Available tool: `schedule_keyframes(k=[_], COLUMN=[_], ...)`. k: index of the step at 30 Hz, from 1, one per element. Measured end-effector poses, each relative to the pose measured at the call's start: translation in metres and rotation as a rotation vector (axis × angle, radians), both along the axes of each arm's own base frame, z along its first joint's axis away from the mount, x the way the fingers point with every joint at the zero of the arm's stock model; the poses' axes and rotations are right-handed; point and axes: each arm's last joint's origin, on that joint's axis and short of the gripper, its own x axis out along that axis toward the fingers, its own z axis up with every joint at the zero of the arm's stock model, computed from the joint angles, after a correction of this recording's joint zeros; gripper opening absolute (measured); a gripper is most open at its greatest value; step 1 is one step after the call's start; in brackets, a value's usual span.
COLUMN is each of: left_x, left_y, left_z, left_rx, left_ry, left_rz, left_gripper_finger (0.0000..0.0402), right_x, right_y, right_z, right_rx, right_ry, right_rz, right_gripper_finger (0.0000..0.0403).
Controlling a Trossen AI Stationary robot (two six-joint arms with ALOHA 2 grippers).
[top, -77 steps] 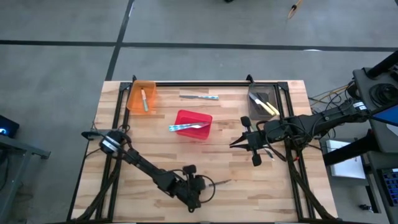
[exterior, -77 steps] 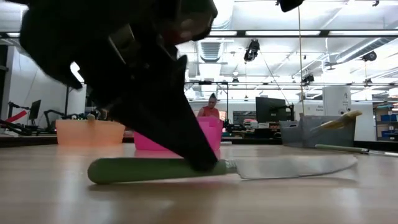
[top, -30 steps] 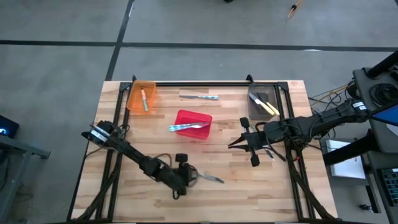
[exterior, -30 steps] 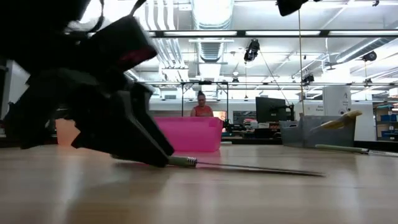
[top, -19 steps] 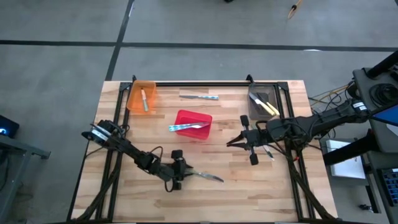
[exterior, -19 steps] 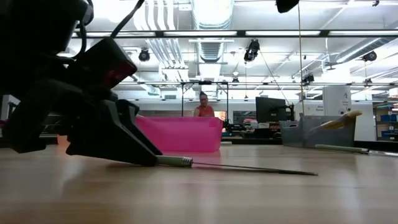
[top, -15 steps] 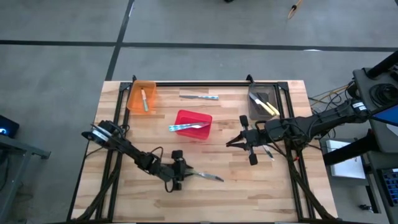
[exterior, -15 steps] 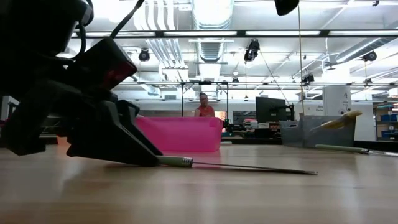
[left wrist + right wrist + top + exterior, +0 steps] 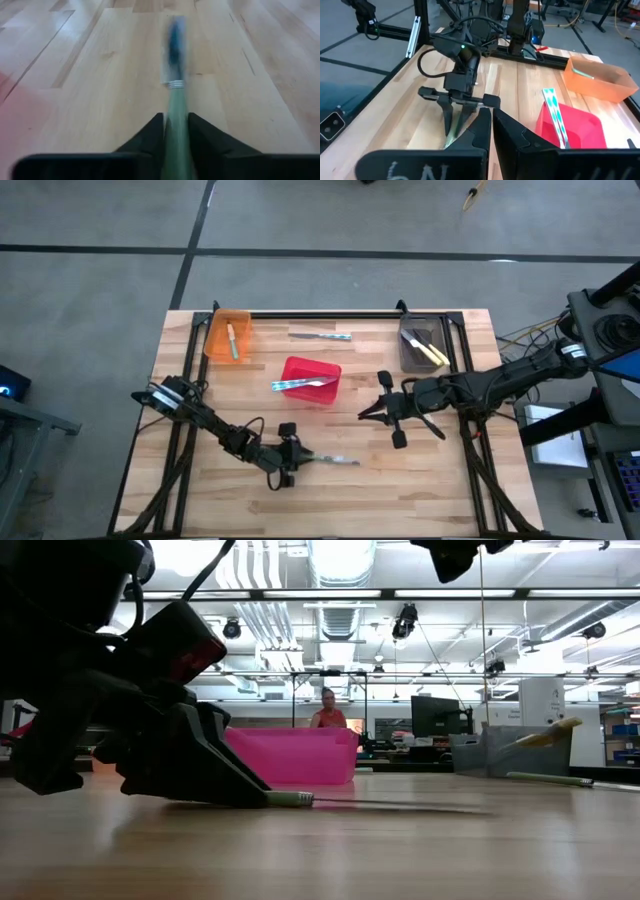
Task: Sort silverware by color (type)
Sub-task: Put the bottom green table knife into the orange bin
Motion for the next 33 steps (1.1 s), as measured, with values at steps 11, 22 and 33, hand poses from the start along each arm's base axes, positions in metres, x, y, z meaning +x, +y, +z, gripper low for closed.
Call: schedule_keyframes(k=[11, 22, 33], left_x=[-0.004, -0.028, -0.036], left_y=[-0.002, 0.01, 0.012], left_z=[0.007, 0.015, 0.028], left_rx=[0.038, -0.06, -0.124], left_ry=[-0.034, -0.024, -0.099], left_rz=[0.055, 0.101, 0.101], left_gripper_finger=[0.0001, 0.0005, 0.0002], right_x=[0.003, 0.003, 0.006], right_y=[0.001, 0.001, 0.001], right_z=[-0.001, -0.001, -0.004], right_rx=[0.0, -0.001, 0.036], right_ry=[-0.003, -0.002, 0.0], right_rz=[0.0, 0.0, -0.012], right_gripper_finger=[0.0009, 0.0009, 0.0009])
